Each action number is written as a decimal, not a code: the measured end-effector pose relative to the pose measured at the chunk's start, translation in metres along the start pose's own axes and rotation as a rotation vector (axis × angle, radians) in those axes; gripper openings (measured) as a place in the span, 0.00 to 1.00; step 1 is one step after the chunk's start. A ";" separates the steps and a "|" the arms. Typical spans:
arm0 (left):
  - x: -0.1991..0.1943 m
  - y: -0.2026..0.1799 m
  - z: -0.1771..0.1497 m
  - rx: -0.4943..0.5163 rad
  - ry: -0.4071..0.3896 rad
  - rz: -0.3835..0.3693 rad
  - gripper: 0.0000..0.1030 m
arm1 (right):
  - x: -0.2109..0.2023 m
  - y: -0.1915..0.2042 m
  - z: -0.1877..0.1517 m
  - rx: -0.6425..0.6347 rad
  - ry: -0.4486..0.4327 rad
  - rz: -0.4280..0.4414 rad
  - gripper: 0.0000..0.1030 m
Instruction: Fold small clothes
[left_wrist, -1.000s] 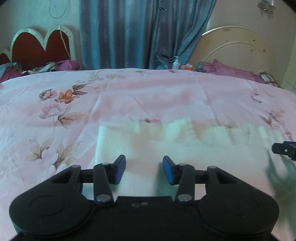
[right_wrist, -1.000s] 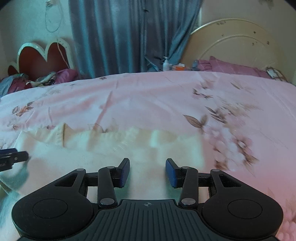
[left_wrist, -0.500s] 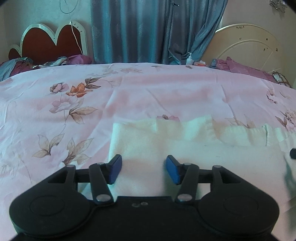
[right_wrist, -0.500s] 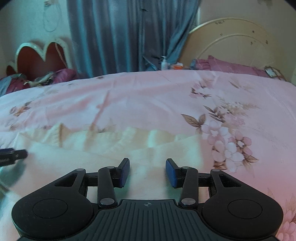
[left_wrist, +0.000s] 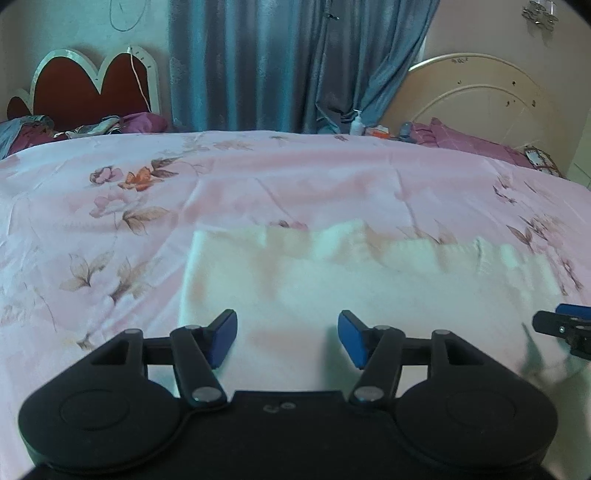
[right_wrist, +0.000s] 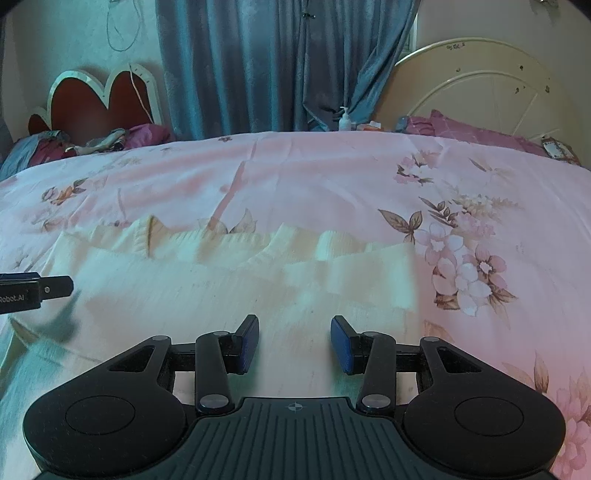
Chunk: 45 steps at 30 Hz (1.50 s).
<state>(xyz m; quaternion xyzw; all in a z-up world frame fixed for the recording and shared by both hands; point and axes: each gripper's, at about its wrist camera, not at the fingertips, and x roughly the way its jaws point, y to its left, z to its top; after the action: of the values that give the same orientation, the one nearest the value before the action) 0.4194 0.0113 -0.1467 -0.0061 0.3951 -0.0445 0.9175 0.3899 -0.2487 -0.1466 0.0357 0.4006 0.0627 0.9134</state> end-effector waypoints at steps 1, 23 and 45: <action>-0.001 -0.002 -0.003 0.001 0.005 -0.001 0.58 | -0.001 0.001 -0.002 -0.004 0.003 0.001 0.42; -0.004 -0.005 -0.027 0.071 0.008 0.050 0.61 | -0.005 -0.019 -0.033 -0.069 0.025 -0.064 0.42; -0.053 -0.043 -0.055 0.123 0.023 0.046 0.60 | -0.055 0.003 -0.060 -0.126 0.051 0.124 0.42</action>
<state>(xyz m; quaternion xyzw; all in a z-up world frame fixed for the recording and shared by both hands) 0.3402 -0.0258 -0.1445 0.0598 0.4021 -0.0479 0.9124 0.3086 -0.2526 -0.1469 0.0010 0.4161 0.1450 0.8977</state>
